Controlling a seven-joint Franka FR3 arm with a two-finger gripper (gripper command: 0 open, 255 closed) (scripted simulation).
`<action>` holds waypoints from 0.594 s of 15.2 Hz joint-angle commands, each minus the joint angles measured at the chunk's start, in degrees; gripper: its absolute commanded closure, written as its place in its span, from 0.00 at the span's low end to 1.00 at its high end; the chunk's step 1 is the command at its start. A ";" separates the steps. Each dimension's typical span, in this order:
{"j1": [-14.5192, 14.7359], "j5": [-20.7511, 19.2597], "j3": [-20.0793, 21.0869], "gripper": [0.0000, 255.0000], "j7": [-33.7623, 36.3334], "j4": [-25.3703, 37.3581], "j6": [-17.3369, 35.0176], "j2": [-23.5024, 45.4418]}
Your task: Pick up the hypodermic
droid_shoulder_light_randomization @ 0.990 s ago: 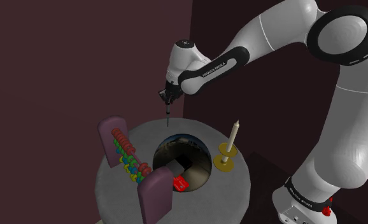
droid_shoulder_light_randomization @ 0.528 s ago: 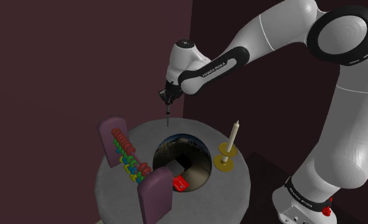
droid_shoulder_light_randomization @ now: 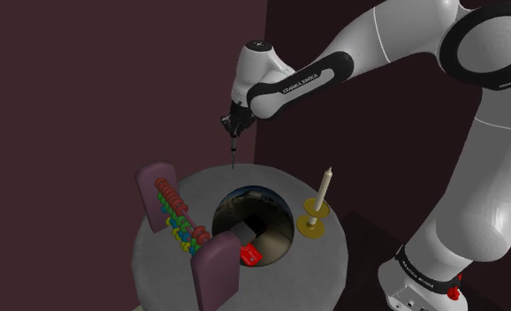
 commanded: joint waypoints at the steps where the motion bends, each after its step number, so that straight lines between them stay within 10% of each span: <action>1: -0.04 0.59 0.21 1.00 -0.53 0.92 -1.39 -0.50; 9: -0.28 2.34 0.69 1.00 -2.22 3.17 -5.44 -2.48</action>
